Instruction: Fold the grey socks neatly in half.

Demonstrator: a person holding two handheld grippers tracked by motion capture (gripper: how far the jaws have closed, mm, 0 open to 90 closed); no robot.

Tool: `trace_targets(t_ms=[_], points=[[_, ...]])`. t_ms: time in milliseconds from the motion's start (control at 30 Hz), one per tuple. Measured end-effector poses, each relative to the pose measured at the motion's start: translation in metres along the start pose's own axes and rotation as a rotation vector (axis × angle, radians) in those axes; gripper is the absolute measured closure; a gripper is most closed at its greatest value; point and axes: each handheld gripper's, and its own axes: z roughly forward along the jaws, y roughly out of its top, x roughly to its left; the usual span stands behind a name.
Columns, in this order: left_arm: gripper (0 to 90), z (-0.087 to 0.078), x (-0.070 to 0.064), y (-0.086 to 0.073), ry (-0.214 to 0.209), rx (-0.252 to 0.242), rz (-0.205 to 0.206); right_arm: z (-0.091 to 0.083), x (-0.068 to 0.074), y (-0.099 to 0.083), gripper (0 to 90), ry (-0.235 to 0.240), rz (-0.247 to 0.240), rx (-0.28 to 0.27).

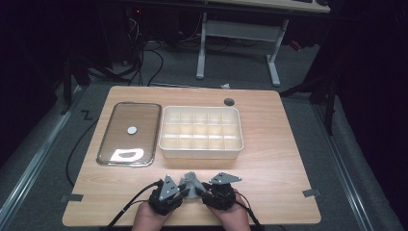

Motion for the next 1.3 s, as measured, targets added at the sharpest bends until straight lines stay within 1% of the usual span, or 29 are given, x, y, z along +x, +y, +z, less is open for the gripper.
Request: trace_targets(t_ms=[67,133,200,300,400,500,567,633,700,833,900,933,1000,1033,1100,1167,1200,1233,1300], points=[[74.8,0.0,-0.002,0.002,0.002,-0.013,-0.002,0.0,0.001,0.001,69.5,-0.002,-0.005,0.0],[77.2,0.002,-0.002,0.003,0.007,-0.017,-0.009,-0.001,0.001,0.0,73.7,-0.004,-0.006,0.0],[79.3,0.004,-0.002,0.002,0.015,-0.008,-0.007,-0.001,0.003,0.0,76.0,-0.008,-0.01,-0.007],[80.8,0.006,-0.002,0.003,0.014,0.01,0.0,-0.003,0.003,0.0,78.7,-0.007,-0.007,-0.01],[80.8,0.007,-0.001,0.003,0.008,0.017,-0.004,-0.006,0.005,-0.001,79.5,-0.006,-0.015,-0.018],[80.9,0.008,-0.002,0.004,0.013,0.021,0.01,-0.014,0.011,0.001,79.9,0.021,-0.033,-0.061],[81.0,0.009,-0.004,0.004,0.018,0.02,0.023,-0.018,0.015,0.002,80.2,0.039,-0.051,-0.081],[81.1,0.009,-0.004,0.004,0.014,0.023,0.024,-0.02,0.019,0.002,80.3,0.055,-0.056,-0.093],[81.4,0.01,-0.003,0.004,0.014,0.021,0.019,-0.018,0.021,0.002,80.3,0.066,-0.061,-0.092],[81.6,0.01,-0.004,0.005,0.02,0.024,0.024,-0.016,0.019,0.001,79.7,0.067,-0.072,-0.084],[81.6,0.01,-0.005,0.005,0.023,0.024,0.027,-0.018,0.017,0.001,77.0,0.058,-0.075,-0.083],[81.6,0.01,-0.005,0.005,0.023,0.024,0.027,-0.021,0.016,0.001,75.4,0.056,-0.069,-0.093],[81.6,0.01,-0.005,0.005,0.023,0.024,0.026,-0.029,0.012,0.001,72.9,0.047,-0.061,-0.131],[81.6,0.01,-0.005,0.005,0.023,0.024,0.026,-0.033,0.008,0.002,71.9,0.03,-0.056,-0.145],[81.6,0.01,-0.005,0.005,0.025,0.024,0.027,-0.037,0.0,0.003,70.0,-0.017,-0.024,-0.162],[81.6,0.01,-0.005,0.005,0.023,0.024,0.026,-0.037,-0.004,0.003,70.2,-0.052,-0.023,-0.158],[81.5,0.01,-0.004,0.005,0.021,0.024,0.024,-0.035,-0.006,0.003,70.5,-0.07,-0.027,-0.145],[81.5,0.01,-0.004,0.005,0.017,0.024,0.021,-0.033,-0.008,0.003,70.4,-0.076,-0.029,-0.129],[81.5,0.01,-0.004,0.005,0.015,0.024,0.019,-0.028,-0.012,0.006,73.4,-0.073,-0.003,-0.099]])
